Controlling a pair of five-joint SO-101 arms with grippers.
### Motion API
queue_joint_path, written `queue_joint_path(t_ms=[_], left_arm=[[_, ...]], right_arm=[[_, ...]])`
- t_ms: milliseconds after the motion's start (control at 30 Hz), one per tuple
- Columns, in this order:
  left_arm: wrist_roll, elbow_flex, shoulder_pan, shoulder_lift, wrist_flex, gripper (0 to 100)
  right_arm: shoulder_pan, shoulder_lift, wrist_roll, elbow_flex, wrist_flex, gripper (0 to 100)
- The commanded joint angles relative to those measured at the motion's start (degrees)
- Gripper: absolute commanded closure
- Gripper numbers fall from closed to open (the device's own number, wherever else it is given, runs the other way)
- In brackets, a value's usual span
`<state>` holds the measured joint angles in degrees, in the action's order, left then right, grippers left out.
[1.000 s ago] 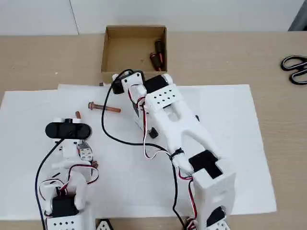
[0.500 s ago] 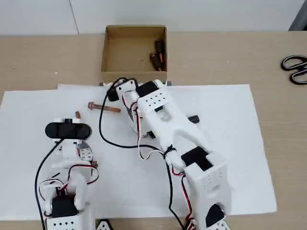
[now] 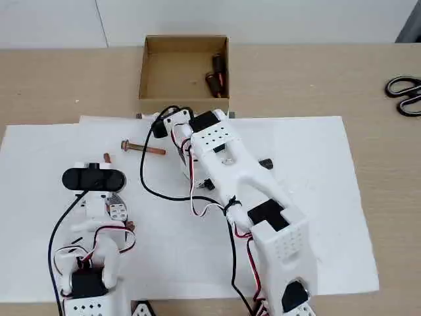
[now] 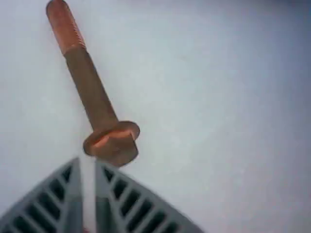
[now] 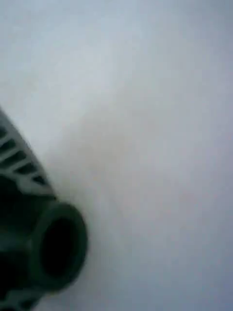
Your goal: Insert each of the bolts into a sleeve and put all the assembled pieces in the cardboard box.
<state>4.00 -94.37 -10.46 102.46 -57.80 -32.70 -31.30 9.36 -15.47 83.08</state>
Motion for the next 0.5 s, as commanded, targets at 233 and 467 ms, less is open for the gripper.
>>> queue_joint_path(t_ms=[233, 467], left_arm=[[-0.3, 0.2, 0.1, 0.7, 1.1, 99], [3.6, 5.1, 0.1, 0.4, -3.8, 99]], right_arm=[[4.8, 11.7, 3.2, -15.9, 13.1, 99.5], [14.4, 27.8, 3.7, -14.0, 13.5, 99.5]])
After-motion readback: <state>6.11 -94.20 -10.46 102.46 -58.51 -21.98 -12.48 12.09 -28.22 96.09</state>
